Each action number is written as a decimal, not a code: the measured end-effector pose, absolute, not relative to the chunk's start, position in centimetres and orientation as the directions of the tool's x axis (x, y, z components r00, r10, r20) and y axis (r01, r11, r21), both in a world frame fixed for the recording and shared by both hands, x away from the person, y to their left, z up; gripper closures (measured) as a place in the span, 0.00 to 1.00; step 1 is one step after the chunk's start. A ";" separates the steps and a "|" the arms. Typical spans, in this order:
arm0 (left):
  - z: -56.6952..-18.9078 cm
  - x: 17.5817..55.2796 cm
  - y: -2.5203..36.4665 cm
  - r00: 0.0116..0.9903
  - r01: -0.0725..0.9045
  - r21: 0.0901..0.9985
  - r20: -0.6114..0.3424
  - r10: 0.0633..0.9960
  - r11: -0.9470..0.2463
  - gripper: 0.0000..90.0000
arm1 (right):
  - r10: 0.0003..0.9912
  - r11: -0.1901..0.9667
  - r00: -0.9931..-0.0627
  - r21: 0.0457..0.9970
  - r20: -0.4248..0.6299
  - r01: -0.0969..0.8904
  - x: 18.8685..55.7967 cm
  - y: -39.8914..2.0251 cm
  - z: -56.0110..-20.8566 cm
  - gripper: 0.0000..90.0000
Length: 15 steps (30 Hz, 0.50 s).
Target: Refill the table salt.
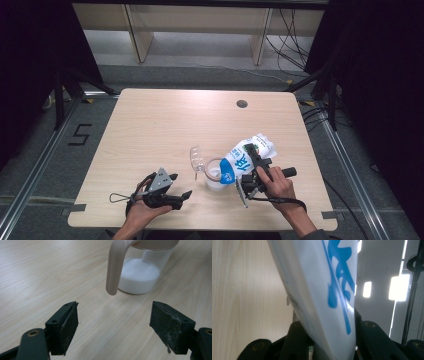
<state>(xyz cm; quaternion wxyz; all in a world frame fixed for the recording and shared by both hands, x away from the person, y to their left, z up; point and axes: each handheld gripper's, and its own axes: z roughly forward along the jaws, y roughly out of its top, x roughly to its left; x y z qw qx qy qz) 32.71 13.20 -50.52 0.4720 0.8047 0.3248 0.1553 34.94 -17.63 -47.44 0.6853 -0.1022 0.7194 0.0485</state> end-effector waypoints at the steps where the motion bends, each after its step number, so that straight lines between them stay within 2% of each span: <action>1: -50.5 32.7 13.2 0.740 0.377 0.861 -0.058 0.670 -0.342 0.25 | -0.080 0.974 -0.038 -0.070 -0.996 -0.217 35.0 -17.6 -47.4 0.79; 8: -50.5 32.8 13.2 0.746 0.367 0.861 -0.046 0.665 -0.351 0.25 | -0.077 0.971 -0.030 -0.068 -0.997 -0.229 35.0 -17.7 -47.5 0.79; 10: -50.5 32.8 13.2 0.745 0.368 0.861 -0.047 0.665 -0.351 0.25 | -0.117 0.963 -0.012 -0.111 -0.993 -0.245 35.1 -17.6 -47.2 0.79; 11: -50.5 32.8 13.2 0.746 0.367 0.862 -0.047 0.665 -0.351 0.25 | -0.077 0.971 -0.031 -0.068 -0.997 -0.228 35.0 -17.7 -47.5 0.79; 15: -50.5 32.7 13.2 0.740 0.378 0.860 -0.059 0.670 -0.342 0.25 | -0.077 0.972 -0.033 -0.067 -0.997 -0.225 35.0 -17.7 -47.5 0.79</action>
